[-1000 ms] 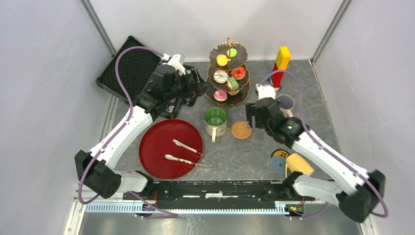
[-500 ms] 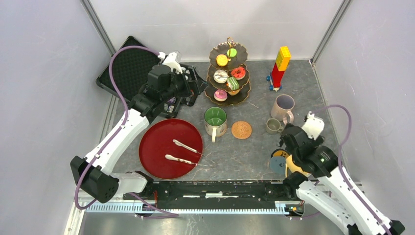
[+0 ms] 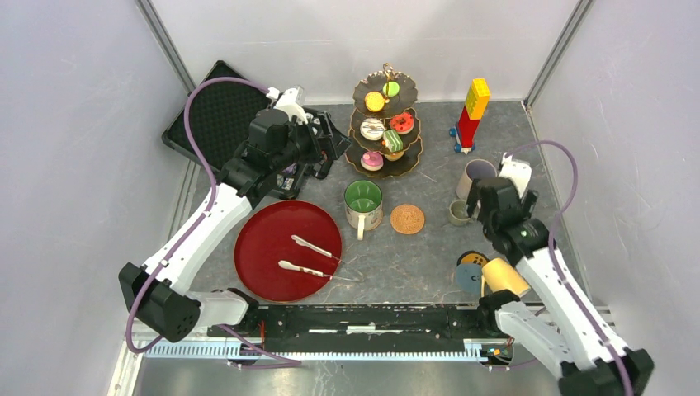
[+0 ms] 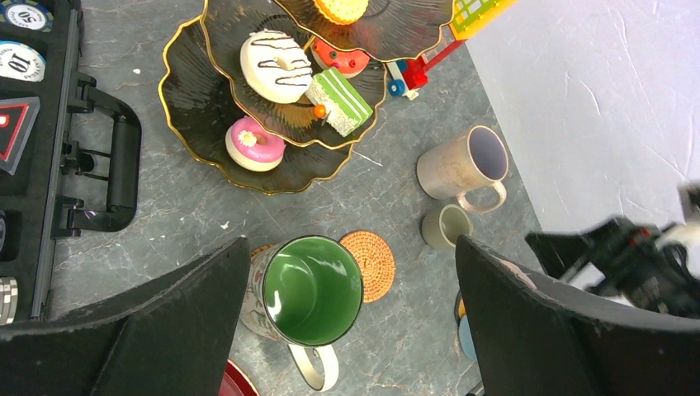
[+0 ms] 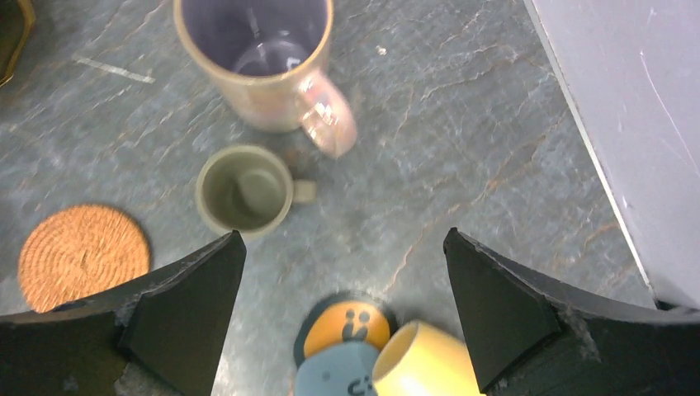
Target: Serve the afternoon tea
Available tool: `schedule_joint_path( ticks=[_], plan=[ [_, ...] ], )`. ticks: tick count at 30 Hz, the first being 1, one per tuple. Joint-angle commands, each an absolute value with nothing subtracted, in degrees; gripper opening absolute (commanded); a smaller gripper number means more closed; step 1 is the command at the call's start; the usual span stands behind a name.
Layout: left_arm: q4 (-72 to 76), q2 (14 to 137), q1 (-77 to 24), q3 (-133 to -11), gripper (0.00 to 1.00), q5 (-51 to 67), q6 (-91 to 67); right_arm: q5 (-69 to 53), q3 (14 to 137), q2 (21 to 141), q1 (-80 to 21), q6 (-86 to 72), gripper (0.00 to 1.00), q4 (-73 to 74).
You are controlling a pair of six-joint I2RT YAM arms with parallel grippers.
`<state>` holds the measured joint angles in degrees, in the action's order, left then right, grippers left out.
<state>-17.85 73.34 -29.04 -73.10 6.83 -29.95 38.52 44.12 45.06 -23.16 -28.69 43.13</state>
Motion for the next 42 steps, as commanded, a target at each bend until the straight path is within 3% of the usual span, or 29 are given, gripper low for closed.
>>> schedule_joint_path(
  ticks=[1, 4, 11, 20, 24, 27, 28, 35, 42],
  plan=[
    [-15.2, 72.6, -28.9, -73.0, 1.0, 8.6, -29.3, 13.8, 44.5, 51.3, -6.9, -13.4, 0.98, 25.8],
    [-15.2, 73.1, -28.9, -73.0, 1.0, 8.8, -29.4, 1.8, 42.4, 55.2, 1.0, -10.0, 0.98, 19.6],
    [-14.9, 73.5, -29.0, -73.3, 1.0, 10.7, -30.4, -5.4, 42.0, 66.5, 7.6, -5.3, 0.83, 13.0],
    [-15.1, 74.5, -29.0, -73.6, 1.0, 11.6, -30.7, -3.7, 42.3, 76.9, 7.8, -2.0, 0.45, 6.3],
    [-15.1, 75.4, -28.9, -73.6, 1.0, 12.0, -30.8, -2.4, 41.1, 77.8, 7.8, -2.5, 0.25, 2.7],
    [-15.1, 76.0, -28.9, -73.7, 1.0, 12.2, -31.1, 2.6, 41.3, 76.9, 7.8, -2.6, 0.03, 1.7],
    [-15.1, 76.1, -28.9, -73.7, 1.0, 12.4, -31.2, 3.8, 41.7, 76.4, 7.8, -2.6, 0.0, 1.6],
    [-15.1, 77.0, -28.9, -73.9, 1.0, 13.1, -31.6, 6.5, 46.3, 70.9, 6.0, -2.7, 0.0, 3.7],
    [-15.2, 76.9, -28.8, -74.0, 1.0, 13.2, -31.6, 15.1, 52.4, 62.3, -7.2, -2.3, 0.0, 13.2]
  ],
)
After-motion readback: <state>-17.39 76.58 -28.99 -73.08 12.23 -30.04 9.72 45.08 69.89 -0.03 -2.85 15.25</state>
